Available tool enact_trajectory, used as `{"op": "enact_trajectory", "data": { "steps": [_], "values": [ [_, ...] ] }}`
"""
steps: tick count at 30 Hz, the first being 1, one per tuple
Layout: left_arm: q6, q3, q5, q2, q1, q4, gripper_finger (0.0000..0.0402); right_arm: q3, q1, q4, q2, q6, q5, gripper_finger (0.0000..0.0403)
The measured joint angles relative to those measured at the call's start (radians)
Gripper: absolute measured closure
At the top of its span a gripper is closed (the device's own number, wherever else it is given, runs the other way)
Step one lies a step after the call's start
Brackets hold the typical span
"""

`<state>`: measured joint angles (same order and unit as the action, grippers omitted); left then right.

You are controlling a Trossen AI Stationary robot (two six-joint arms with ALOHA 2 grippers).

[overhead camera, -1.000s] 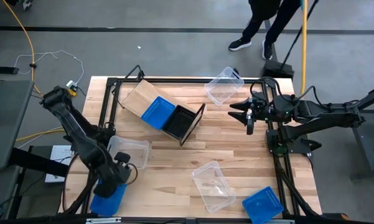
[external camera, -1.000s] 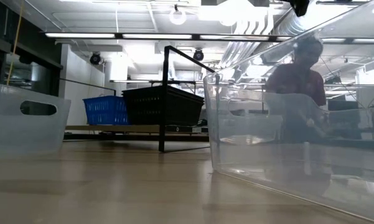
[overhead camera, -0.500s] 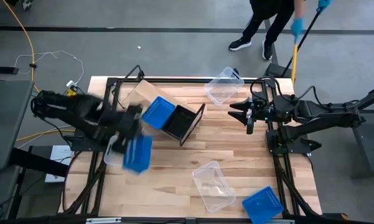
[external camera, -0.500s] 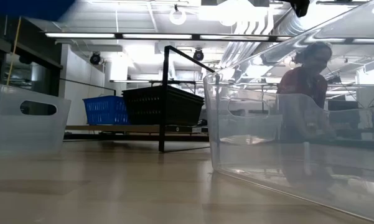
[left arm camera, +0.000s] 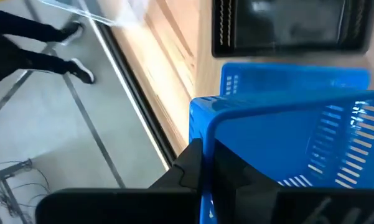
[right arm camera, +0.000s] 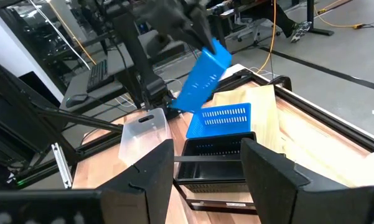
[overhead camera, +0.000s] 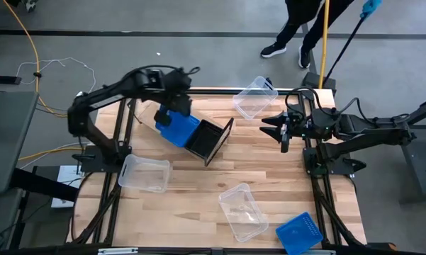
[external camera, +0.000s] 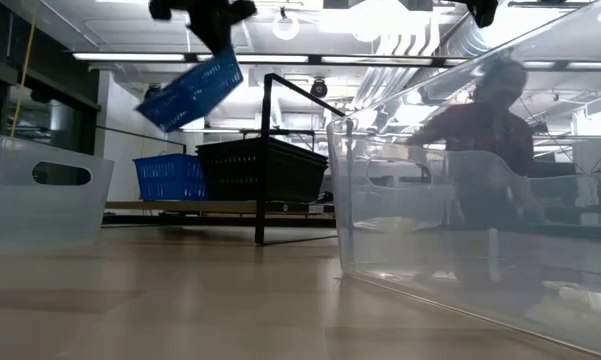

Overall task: Stack baskets on shelf by color
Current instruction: Stack the left blue bin on top of the other blue bin on the shelf

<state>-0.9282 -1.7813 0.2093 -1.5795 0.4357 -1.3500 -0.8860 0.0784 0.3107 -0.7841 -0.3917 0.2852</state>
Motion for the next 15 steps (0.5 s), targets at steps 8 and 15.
{"op": "enact_trajectory", "data": {
  "steps": [8, 15],
  "values": [
    [-0.078, 0.0, 0.004, -0.108, -0.022, 0.003, 0.0401, 0.0, 0.0, 0.024, 0.0, 0.019, 0.003, 0.0229],
    [-0.079, 0.001, 0.011, -0.137, -0.05, -0.027, 0.0401, 0.0, 0.0, 0.052, 0.0, 0.016, 0.003, 0.0229]
  ]
}}
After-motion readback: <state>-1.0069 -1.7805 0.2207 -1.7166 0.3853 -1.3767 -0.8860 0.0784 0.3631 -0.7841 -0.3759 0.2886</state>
